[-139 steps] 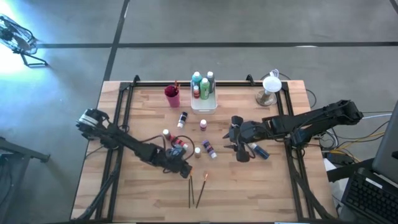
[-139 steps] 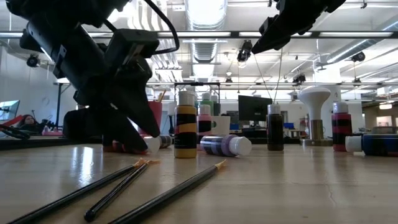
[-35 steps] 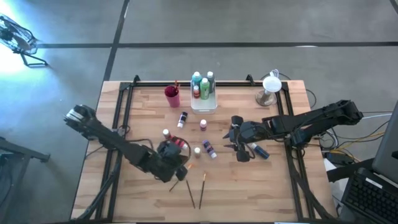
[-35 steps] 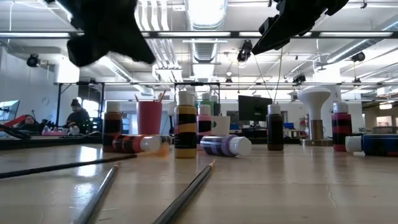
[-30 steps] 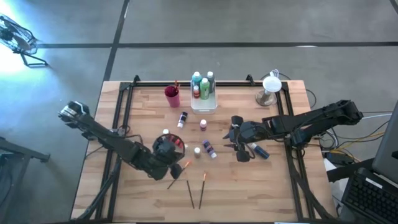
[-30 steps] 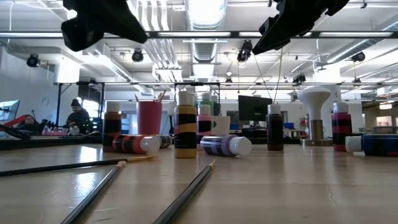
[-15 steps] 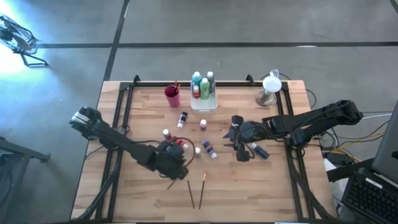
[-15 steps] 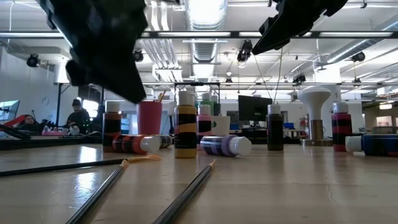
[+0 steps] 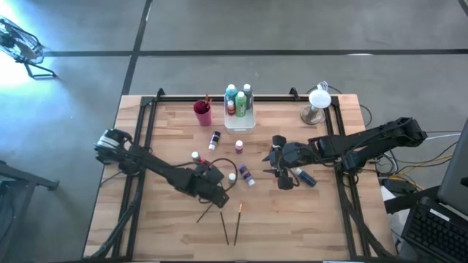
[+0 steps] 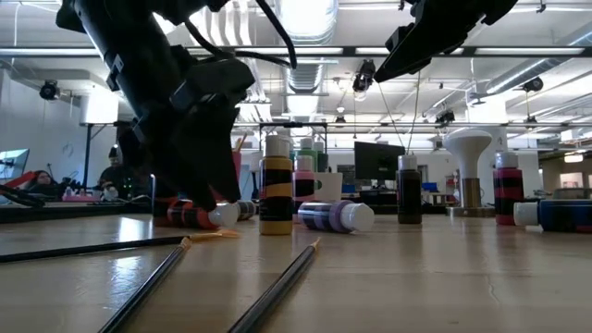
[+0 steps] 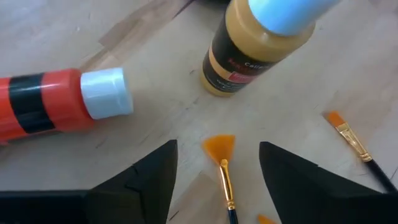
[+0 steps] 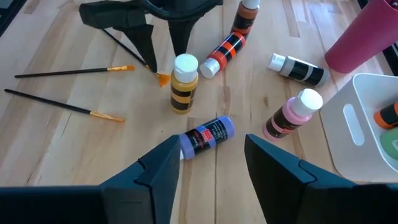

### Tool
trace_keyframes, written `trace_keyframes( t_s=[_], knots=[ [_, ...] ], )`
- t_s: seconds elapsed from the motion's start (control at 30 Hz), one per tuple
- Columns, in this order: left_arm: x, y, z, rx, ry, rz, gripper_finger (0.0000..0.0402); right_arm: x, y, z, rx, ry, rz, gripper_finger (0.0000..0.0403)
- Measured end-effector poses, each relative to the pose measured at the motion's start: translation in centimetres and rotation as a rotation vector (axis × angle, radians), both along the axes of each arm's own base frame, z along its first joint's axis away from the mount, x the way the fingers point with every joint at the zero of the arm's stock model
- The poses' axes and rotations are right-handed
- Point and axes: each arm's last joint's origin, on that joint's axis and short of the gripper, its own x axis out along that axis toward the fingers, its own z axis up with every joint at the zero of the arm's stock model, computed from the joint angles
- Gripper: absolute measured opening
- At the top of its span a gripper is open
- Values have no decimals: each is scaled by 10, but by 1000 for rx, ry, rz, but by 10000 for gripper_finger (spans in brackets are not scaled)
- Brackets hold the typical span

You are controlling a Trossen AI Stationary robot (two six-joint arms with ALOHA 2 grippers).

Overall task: Pick & Place Paint Supplies
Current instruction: Put the gold paint brush into the pink cup

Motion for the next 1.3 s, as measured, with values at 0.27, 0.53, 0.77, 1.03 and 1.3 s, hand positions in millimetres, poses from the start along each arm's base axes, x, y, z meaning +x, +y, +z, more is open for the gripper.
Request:
trace_keyframes(
  t_s=[0.27,0.53,0.77,1.03,1.3],
  knots=[
    [7,-2,-12,-2,-7,0,229,0,0,0,0,-1,1,158],
    [12,-5,-27,0,23,2,228,0,0,0,-5,0,6,139],
    [12,-5,-27,-15,18,25,208,0,0,0,-5,0,7,129],
    [12,-7,-28,-33,12,45,123,0,0,0,-5,0,7,138],
    [9,-8,-30,-46,40,50,41,0,0,0,-5,0,7,161]
  ],
)
